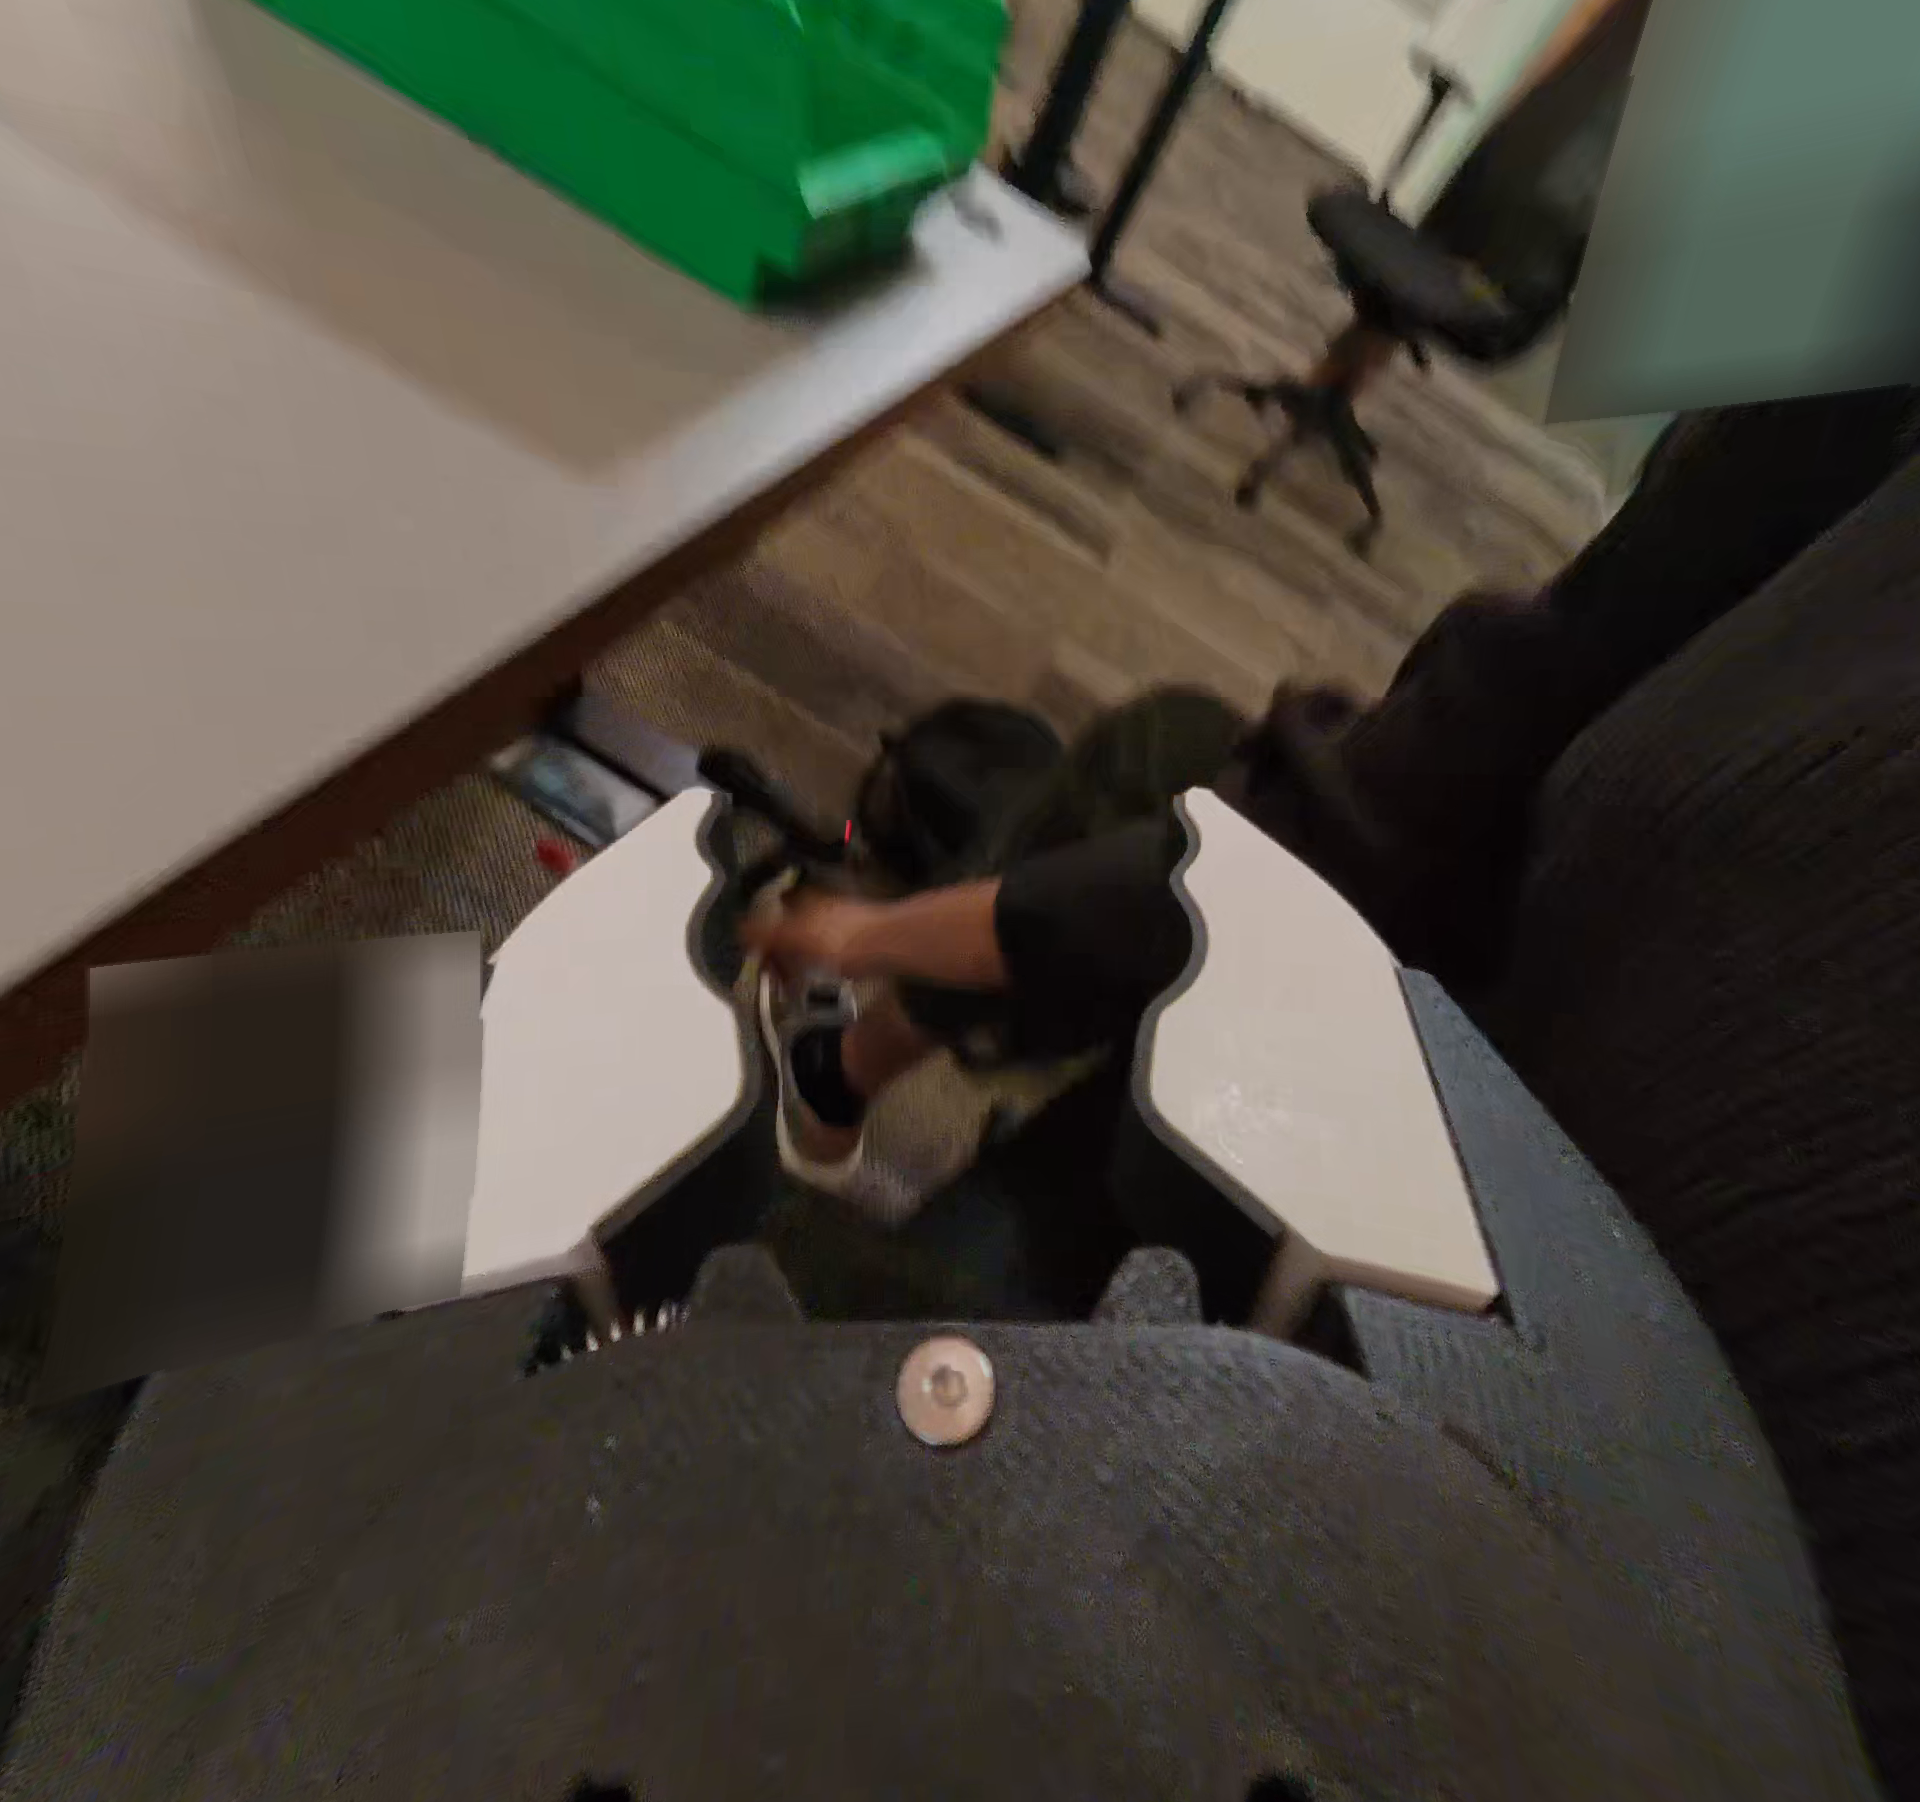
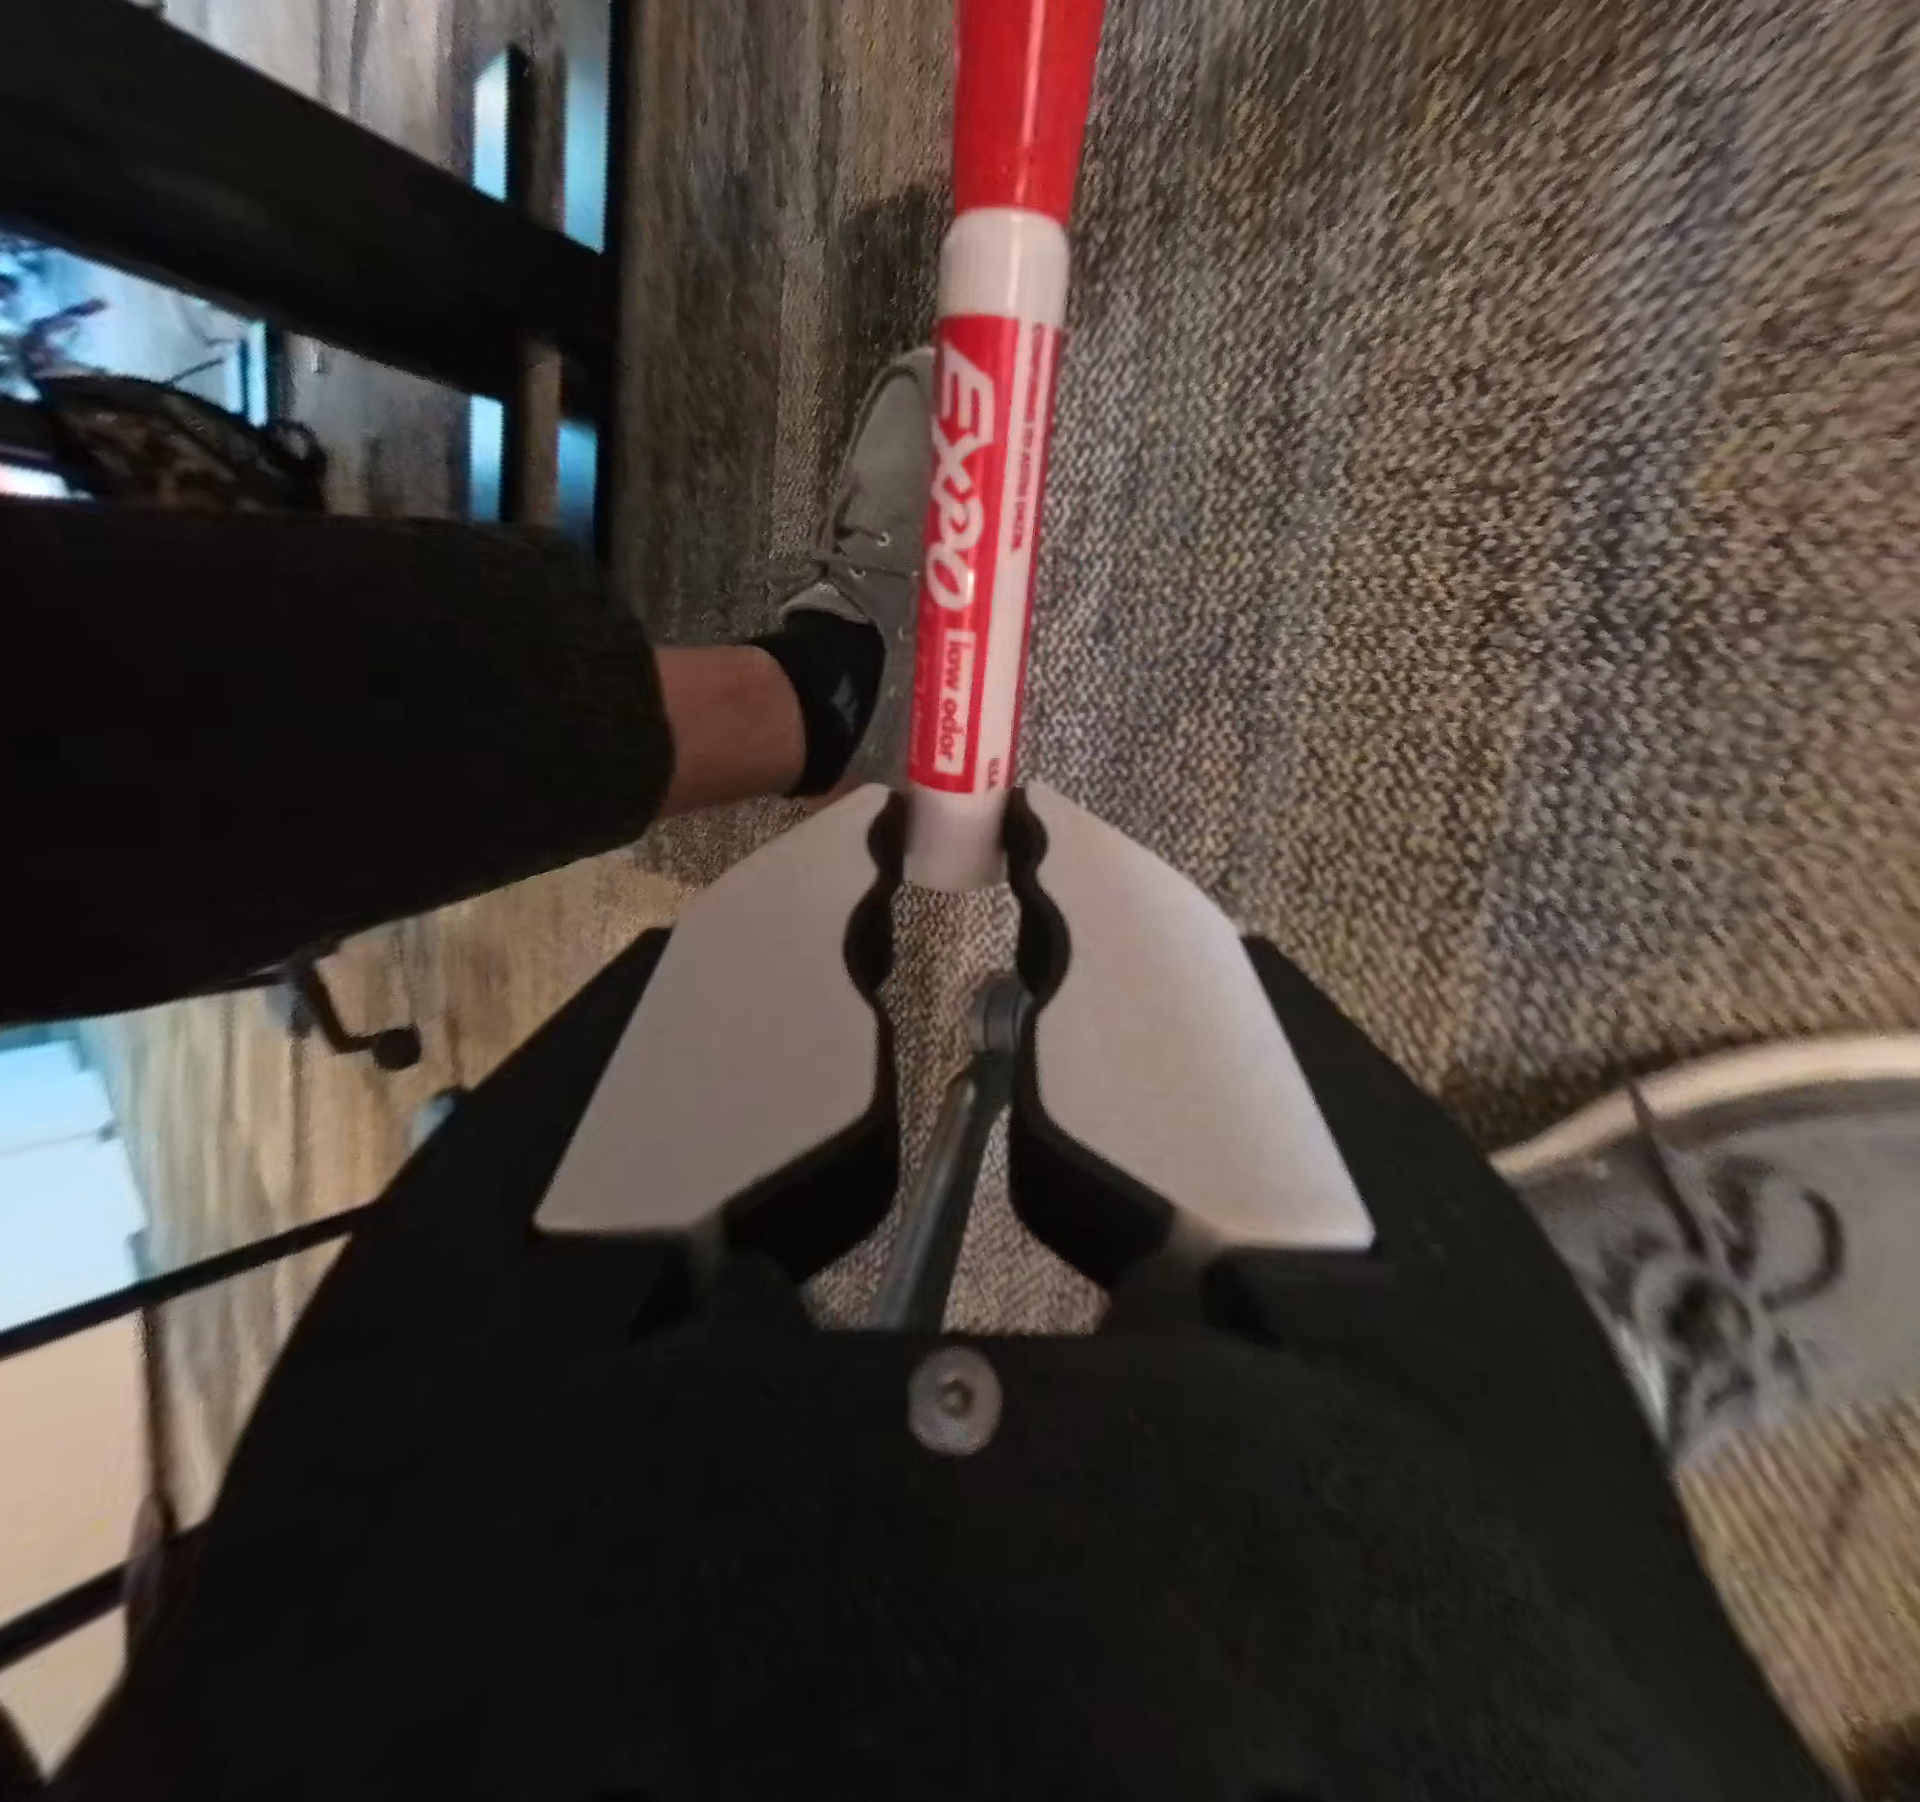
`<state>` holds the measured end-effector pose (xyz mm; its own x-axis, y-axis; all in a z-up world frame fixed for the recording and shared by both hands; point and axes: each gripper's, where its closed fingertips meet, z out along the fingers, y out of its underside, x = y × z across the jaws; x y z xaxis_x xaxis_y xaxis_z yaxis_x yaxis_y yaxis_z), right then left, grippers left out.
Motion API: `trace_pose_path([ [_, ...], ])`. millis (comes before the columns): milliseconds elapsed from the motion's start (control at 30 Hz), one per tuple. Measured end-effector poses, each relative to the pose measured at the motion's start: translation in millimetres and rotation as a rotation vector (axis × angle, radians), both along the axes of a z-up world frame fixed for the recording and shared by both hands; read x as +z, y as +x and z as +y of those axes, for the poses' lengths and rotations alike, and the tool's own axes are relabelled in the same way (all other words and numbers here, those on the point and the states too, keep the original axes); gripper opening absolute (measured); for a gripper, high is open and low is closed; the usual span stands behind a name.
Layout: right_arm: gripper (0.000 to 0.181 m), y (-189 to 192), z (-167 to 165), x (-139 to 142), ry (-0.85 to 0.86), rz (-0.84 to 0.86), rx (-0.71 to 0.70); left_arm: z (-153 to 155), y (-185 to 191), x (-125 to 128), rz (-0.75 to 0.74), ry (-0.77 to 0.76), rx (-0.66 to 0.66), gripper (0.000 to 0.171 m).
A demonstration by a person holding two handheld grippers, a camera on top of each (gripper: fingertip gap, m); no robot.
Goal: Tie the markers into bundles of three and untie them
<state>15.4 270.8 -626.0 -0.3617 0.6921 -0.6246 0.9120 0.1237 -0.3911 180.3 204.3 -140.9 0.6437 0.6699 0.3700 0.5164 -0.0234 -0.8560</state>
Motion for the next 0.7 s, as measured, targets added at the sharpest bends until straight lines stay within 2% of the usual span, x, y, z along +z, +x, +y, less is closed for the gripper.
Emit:
trace_pose_path([
  [67, 0.019, 19, 11, 35, 0.097, 0.064, -0.023, -13, 24, -20, -0.044, -0.108, -0.058, 0.078],
  [167, 0.02, 48, 26, 88, 0.247, 0.142, -0.062, -24, 37, -36, -0.071, -0.239, -0.054, 0.078],
  [267, 0.019, 72, 28, 163, 0.299, 0.25, -0.092, -20, 55, -37, -0.063, -0.251, -0.072, 0.073],
  [333, 0.019, 89, 24, 220, 0.334, 0.353, -0.044, -23, 66, -33, -0.048, -0.286, -0.075, 0.073],
  [433, 0.02, 121, 18, 310, 0.457, 0.556, 0.151, -34, 68, -9, 0.073, -0.21, 0.014, 0.063],
  [500, 0.02, 133, 13, 371, 0.502, 0.681, 0.245, -37, 72, 5, 0.074, -0.104, 0.032, 0.063],
  [600, 0.02, 124, 19, 455, 0.518, 0.844, 0.275, -41, 84, 3, -0.031, -0.009, 0.01, 0.071],
  [700, 0.02, 92, 43, 517, 0.544, 0.968, 0.228, -64, 88, -7, -0.071, -0.029, 0.092, 0.072],
])
